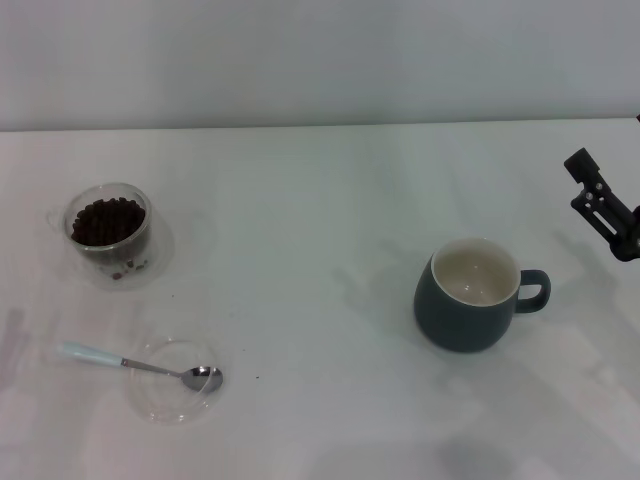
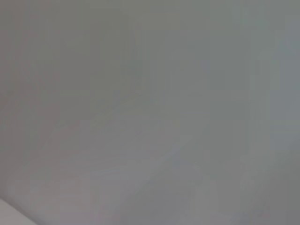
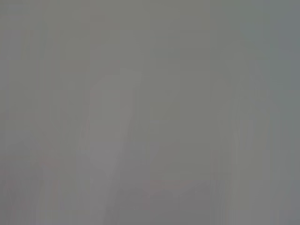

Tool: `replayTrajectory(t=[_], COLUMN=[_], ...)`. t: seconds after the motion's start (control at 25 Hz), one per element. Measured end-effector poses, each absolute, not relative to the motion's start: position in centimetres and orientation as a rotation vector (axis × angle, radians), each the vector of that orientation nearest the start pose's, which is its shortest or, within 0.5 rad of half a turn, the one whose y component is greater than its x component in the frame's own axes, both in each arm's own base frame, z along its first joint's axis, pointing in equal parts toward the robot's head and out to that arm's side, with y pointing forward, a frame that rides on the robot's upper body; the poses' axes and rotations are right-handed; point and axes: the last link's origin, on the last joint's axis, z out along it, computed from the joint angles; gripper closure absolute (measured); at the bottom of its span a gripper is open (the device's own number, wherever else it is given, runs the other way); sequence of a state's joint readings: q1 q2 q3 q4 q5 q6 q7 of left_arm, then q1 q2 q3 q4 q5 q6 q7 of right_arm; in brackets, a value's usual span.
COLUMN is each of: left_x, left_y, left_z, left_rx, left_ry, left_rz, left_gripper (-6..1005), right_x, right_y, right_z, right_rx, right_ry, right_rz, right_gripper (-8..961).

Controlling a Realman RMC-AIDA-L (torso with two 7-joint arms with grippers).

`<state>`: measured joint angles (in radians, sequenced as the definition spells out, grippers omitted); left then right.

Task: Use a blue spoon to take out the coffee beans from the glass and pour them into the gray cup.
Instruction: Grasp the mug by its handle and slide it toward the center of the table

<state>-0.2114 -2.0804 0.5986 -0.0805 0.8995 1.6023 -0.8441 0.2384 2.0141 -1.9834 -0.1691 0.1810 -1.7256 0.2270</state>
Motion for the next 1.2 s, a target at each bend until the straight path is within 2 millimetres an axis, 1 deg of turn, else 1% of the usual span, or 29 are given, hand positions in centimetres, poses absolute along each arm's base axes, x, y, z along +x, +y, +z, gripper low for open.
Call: replayTrajectory(t=[0.28, 0.48, 0.52, 0.76, 0.84, 1.04, 1.2], left_x=[-37.0, -36.8, -36.6, -36.9, -37.3, -37.7, -37.7], left_y=[21.7, 21.7, 21.7, 21.3, 20.9, 20.7, 20.9], left_z=[0.7, 0.5, 0.2, 0.2, 0.5, 1.2, 1.3], left_rx=[-1.336, -1.349, -1.38, -1.398, -1.379, -1.358, -1.361], left_ry=[-0.99, -1.049, -1.088, -1.051, -1.028, -1.002, -0.987], left_rz=[-1.243, -1.286, -1.313, -1.266, -1.238, -1.221, -1.216], left_gripper=[199, 199, 199, 198, 198, 199, 199], right_x=[30.8, 30.9, 30.9, 31.1, 31.6, 33.9, 35.7], right_y=[24.3, 24.2, 24.2, 24.2, 23.9, 22.6, 22.4], right_z=[2.1, 2.2, 2.2, 2.2, 2.3, 2.4, 1.7], right_rx=[-1.732, -1.726, -1.725, -1.726, -1.729, -1.752, -1.783], right_ry=[0.101, 0.102, 0.102, 0.113, 0.137, 0.266, 0.379], right_rz=[1.052, 1.049, 1.048, 1.039, 1.03, 0.968, 0.868], right_gripper=[85, 85, 85, 86, 86, 86, 86])
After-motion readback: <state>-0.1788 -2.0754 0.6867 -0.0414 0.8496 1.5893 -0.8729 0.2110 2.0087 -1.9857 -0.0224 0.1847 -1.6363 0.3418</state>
